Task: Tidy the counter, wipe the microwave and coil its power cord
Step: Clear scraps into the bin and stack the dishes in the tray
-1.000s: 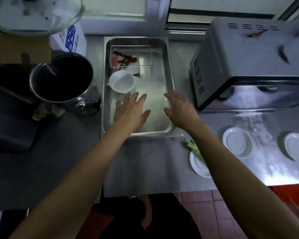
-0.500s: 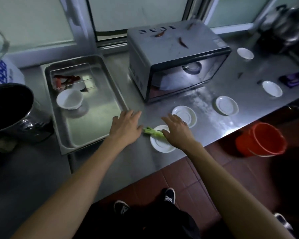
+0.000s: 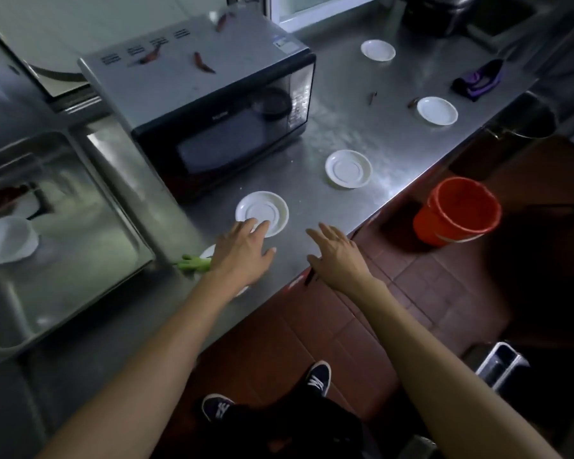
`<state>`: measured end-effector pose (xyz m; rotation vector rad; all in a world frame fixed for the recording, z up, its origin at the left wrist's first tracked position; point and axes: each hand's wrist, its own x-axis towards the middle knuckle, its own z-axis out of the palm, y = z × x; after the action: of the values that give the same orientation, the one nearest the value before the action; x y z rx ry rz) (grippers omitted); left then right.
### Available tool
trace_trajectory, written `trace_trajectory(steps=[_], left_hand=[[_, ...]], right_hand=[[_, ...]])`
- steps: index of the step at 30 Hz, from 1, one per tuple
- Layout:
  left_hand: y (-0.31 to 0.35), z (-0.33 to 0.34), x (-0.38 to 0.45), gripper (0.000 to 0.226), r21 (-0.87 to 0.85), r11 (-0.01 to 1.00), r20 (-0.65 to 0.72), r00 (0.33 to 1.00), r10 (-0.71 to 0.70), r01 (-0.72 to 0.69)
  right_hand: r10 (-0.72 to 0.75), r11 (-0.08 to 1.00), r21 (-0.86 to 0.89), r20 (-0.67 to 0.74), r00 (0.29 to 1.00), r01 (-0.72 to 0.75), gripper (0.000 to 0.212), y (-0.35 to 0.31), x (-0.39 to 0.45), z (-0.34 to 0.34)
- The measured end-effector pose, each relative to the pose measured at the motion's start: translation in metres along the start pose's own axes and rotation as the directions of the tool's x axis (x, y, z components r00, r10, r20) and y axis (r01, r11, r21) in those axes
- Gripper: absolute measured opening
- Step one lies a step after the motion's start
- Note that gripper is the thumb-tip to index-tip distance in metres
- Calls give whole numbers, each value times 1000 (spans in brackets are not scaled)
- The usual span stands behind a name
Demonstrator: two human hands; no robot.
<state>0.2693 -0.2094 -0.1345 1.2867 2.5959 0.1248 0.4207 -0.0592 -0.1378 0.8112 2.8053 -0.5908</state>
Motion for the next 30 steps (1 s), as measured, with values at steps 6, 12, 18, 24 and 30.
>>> trace_trajectory(steps=[6,12,18,24,30], left_hand=[[46,18,25,62,34,998,41,998,-56,55],[58,26,44,67,48,992,42,992,-118,116],[42,41,65,67,21,985,48,984,-170,169],[15,60,100,72,-23,976,74,974,-214,216],[-5,70,134,96,-27,973,130,966,-226,231]], right_hand=[[-30,999,44,12,999,29,59,58,9,-14],[-94,994,58,29,995,92,59,69,29,-17],[-151,987,70,63,987,147,62,65,60,-9],[-162,986,60,92,982,157,64,63,99,-1],[-149,989,41,108,983,145,63,55,141,6]])
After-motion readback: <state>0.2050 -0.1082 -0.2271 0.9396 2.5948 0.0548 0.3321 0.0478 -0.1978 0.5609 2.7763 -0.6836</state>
